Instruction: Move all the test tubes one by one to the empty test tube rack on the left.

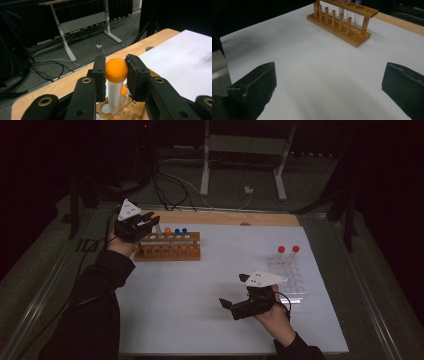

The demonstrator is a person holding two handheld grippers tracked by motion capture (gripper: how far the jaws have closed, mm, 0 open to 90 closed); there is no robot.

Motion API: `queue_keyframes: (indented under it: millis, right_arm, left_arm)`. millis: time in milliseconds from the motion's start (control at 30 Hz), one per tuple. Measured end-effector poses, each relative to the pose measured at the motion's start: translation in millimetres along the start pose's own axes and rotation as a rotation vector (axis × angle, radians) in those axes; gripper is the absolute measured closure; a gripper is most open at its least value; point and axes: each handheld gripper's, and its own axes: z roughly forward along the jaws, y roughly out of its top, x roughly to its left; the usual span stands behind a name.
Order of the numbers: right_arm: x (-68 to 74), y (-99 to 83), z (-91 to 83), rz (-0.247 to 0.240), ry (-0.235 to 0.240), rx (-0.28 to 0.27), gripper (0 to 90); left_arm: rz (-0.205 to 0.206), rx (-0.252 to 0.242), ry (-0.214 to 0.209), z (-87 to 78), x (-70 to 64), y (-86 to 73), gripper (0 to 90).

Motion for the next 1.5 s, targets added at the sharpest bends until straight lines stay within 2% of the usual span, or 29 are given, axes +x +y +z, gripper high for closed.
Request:
queue_keyframes:
  millis: [33, 167, 633, 1000, 1200, 1267, 1367, 1433, 1500]
  right_arm:
    - [-0.3, -0.2, 0.0, 0.0, 0.0, 0.0, 0.0]
    - [-1.2, -1.0, -0.1, 0.001, 0.0, 0.001, 0.0]
    - [-2.1, -2.1, 0.2, -0.001, 0.004, 0.005, 0.0]
    - [-2.9, -2.1, -0.5, 0.0, 0.001, 0.005, 0.0]
    - [-3.5, -1.5, -1.4, 0.002, 0.005, 0.0, 0.0]
    - [-3.9, -1.0, -2.1, 0.002, 0.004, -0.002, 0.0]
    - [-4.8, -0.1, -4.2, 0.004, 0.003, -0.01, 0.0]
    - [-6.4, 0.9, -6.6, 0.001, -0.001, -0.02, 0.0]
    - [-8.9, 2.5, -10.6, 0.006, -0.002, -0.028, 0.0]
  left_arm:
    - [-0.015, 0.003, -0.002, 2.8, 1.6, -2.0, 71.7]
    - [-0.029, 0.027, 0.01, 13.0, 3.8, -10.7, 71.7]
    - [-0.057, 0.113, 0.011, 37.9, -0.8, -36.3, 71.6]
    - [-0.047, 0.175, 0.015, 48.7, -2.9, -44.1, 71.6]
    - [-0.068, 0.183, 0.007, 47.6, -1.4, -43.3, 71.1]
    - [-0.08, 0.176, -0.006, 45.2, -0.8, -42.5, 69.8]
    - [-0.088, 0.173, 0.002, 38.5, -2.5, -38.5, 56.0]
    - [-0.091, 0.154, 0.005, 31.5, -4.8, -35.3, 50.9]
    - [-0.092, 0.137, -0.012, 23.6, -7.2, -32.6, 45.8]
